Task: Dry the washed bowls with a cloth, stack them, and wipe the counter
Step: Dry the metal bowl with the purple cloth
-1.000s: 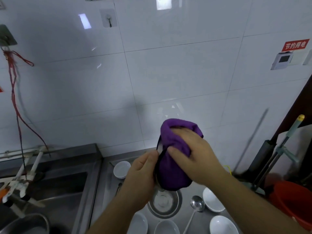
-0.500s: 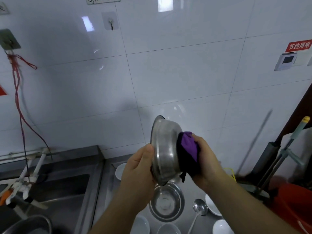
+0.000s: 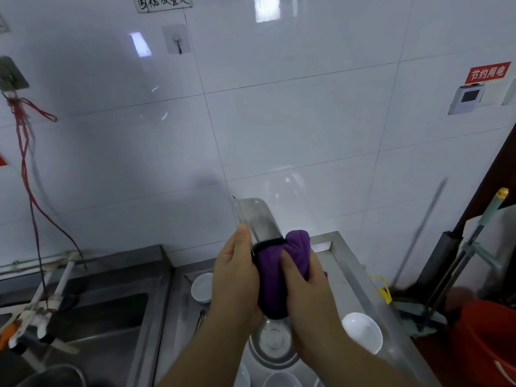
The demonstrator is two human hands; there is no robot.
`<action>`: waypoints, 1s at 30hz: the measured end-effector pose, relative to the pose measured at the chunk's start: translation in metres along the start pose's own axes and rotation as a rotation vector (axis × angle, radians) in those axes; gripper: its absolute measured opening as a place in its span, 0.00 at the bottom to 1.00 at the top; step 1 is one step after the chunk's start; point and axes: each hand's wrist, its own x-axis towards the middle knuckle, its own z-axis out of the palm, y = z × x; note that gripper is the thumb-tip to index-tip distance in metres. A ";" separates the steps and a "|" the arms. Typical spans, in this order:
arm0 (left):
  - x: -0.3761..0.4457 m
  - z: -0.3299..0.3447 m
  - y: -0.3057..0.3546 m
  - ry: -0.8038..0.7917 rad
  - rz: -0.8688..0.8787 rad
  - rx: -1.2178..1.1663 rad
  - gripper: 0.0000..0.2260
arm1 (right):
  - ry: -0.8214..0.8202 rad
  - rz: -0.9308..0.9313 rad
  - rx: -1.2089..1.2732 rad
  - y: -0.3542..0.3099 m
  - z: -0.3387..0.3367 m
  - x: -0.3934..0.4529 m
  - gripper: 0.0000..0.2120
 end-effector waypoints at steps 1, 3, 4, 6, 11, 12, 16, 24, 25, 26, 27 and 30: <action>0.000 0.000 0.000 -0.010 -0.020 0.014 0.17 | -0.007 -0.049 -0.066 0.001 0.000 -0.002 0.20; -0.001 0.000 0.000 -0.015 -0.077 0.010 0.18 | -0.051 -0.155 -0.186 0.000 -0.002 -0.004 0.20; -0.002 -0.001 0.000 -0.016 -0.109 0.000 0.18 | -0.083 -0.215 -0.255 -0.002 -0.004 -0.003 0.20; -0.006 -0.003 -0.001 -0.027 -0.164 -0.024 0.16 | -0.147 -0.362 -0.434 -0.012 -0.006 0.002 0.20; -0.019 -0.010 -0.008 -0.105 -0.202 -0.056 0.14 | -0.347 -0.494 -0.703 -0.045 -0.011 0.029 0.12; -0.024 -0.010 -0.007 -0.123 -0.192 -0.058 0.14 | -0.350 -0.477 -0.670 -0.048 -0.013 0.034 0.11; -0.032 -0.017 -0.006 -0.143 -0.180 -0.121 0.18 | -0.309 -0.294 -0.447 -0.060 -0.011 0.054 0.12; -0.027 -0.032 0.002 -0.070 -0.097 -0.119 0.24 | -0.093 0.121 -0.133 -0.030 -0.013 0.043 0.10; -0.026 -0.035 0.001 -0.069 -0.093 -0.108 0.23 | -0.091 0.144 -0.126 -0.026 -0.012 0.037 0.09; -0.024 -0.038 -0.001 -0.077 -0.085 -0.086 0.22 | -0.092 0.157 -0.122 -0.023 -0.010 0.033 0.08; -0.023 -0.041 -0.004 -0.094 -0.064 -0.044 0.21 | -0.095 0.165 -0.116 -0.020 -0.009 0.029 0.08; -0.021 -0.046 -0.010 -0.176 0.053 0.181 0.19 | -0.108 0.200 -0.071 -0.017 -0.007 0.019 0.12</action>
